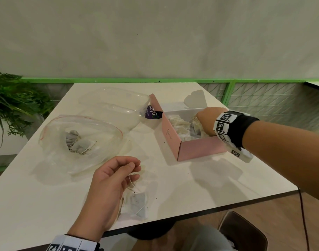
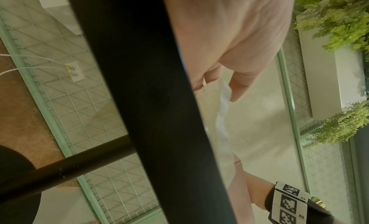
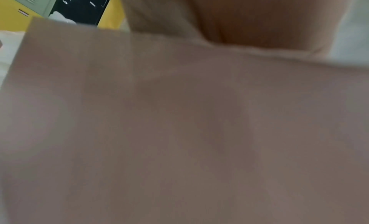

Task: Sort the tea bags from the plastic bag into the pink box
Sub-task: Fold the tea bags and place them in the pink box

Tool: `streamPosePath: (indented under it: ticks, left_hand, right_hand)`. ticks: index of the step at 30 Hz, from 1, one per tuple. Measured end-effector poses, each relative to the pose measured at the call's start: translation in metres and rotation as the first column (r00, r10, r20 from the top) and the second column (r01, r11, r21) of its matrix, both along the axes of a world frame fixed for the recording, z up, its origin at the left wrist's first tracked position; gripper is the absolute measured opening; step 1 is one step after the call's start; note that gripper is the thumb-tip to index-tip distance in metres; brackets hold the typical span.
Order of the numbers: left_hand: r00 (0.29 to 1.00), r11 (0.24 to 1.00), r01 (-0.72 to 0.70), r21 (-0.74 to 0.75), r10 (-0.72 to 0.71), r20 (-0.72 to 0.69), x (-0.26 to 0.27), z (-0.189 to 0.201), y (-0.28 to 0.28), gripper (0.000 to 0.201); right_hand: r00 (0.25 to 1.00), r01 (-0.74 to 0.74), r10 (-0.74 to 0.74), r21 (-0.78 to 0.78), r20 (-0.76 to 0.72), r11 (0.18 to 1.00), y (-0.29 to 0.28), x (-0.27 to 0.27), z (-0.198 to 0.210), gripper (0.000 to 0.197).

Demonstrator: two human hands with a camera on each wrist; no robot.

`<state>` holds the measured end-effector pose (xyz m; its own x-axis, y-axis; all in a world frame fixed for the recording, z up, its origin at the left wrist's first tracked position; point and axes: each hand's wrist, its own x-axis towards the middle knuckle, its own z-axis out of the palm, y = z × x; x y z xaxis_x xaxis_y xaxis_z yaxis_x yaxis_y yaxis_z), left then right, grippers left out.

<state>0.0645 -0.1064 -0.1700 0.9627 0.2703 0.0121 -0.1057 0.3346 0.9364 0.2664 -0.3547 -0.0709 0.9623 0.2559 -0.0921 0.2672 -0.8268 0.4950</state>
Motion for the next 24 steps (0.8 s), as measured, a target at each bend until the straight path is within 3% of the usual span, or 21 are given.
streamPosePath:
  ticks: [8, 15, 17, 20, 22, 24]
  left_hand:
    - [1.0, 1.0, -0.003, -0.002, 0.003, -0.003, 0.0, 0.001, 0.0, 0.024]
    - [0.999, 0.999, -0.033, -0.039, 0.033, 0.001, 0.0, 0.004, -0.001, 0.015]
    - [0.999, 0.996, -0.025, -0.091, 0.027, 0.028, 0.0, 0.004, 0.0, 0.014]
    - [0.998, 0.981, 0.009, -0.192, 0.002, 0.058, -0.001, 0.004, 0.003, 0.035]
    - [0.999, 0.972, 0.017, -0.234, -0.005, 0.05, -0.002, 0.005, 0.005, 0.042]
    - [0.999, 0.972, 0.023, -0.236, -0.012, 0.049, -0.002, 0.005, 0.005, 0.045]
  right_hand:
    - [0.998, 0.012, -0.015, 0.043, 0.064, 0.999, -0.007, -0.001, -0.006, 0.027]
    - [0.991, 0.066, -0.105, 0.38, 0.081, 0.923, -0.012, -0.007, 0.015, 0.055]
    - [0.99, -0.065, -0.011, 0.515, 0.143, 0.855, -0.006, -0.025, 0.027, 0.048]
    - [0.929, -0.369, 0.276, 0.665, 0.246, 0.649, 0.021, -0.078, 0.036, 0.011]
    - [0.881, -0.393, 0.463, 0.692, 0.097, 0.605, 0.048, -0.123, 0.035, 0.006]
    - [0.771, -0.394, 0.618, 0.649, -0.151, 0.651, 0.072, -0.156, 0.023, 0.016]
